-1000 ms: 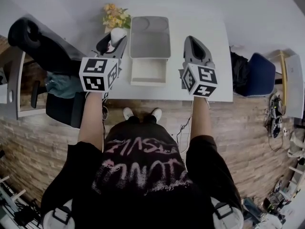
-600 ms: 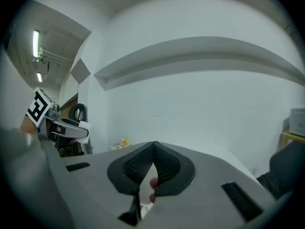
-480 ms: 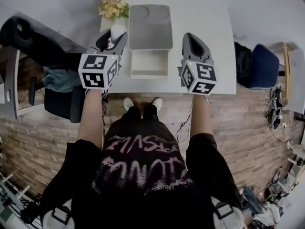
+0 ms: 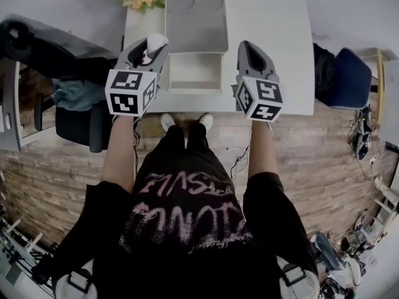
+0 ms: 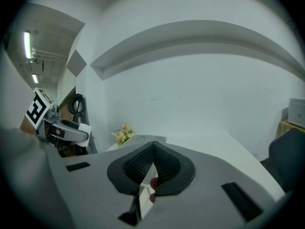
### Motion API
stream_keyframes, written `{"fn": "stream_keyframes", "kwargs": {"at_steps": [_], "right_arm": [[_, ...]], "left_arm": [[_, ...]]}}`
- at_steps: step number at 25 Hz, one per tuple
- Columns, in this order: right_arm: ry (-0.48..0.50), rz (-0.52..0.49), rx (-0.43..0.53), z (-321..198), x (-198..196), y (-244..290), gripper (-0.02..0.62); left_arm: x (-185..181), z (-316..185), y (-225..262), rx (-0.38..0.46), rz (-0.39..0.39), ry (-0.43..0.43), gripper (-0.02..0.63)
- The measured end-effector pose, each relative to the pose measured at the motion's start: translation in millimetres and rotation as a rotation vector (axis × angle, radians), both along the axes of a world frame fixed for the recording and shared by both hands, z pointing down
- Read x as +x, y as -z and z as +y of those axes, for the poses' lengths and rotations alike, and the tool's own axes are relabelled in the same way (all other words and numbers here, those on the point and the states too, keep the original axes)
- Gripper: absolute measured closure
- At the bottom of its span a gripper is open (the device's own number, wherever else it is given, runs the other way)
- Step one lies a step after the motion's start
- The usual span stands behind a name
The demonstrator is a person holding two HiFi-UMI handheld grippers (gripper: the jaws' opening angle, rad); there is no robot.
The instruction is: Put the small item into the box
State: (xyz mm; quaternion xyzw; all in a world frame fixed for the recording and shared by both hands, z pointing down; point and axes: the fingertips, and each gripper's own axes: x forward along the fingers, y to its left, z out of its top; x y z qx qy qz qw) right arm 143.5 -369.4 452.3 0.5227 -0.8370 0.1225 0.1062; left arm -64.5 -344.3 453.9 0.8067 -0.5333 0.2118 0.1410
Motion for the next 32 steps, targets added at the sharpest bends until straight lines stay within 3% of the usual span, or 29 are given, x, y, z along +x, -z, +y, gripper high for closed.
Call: {"fn": "stream_keyframes", "kwargs": {"at_steps": [8,16,32], "right_arm": [[-0.006,0.005,-0.022,4,8,-13,0.586],[-0.009,0.009,-0.013,3,14,-12,0.586],[-0.037,0.031,-0.029,9,37,-20,0.586]], "left_arm": [[16,15,-35,-0.1,-0.016,-0.052,0.423],[51,24,-69,-0.203,-0.073,-0.174,0.423],[88,32,-123,-0.356,-0.244,-0.355,0.422]]}}
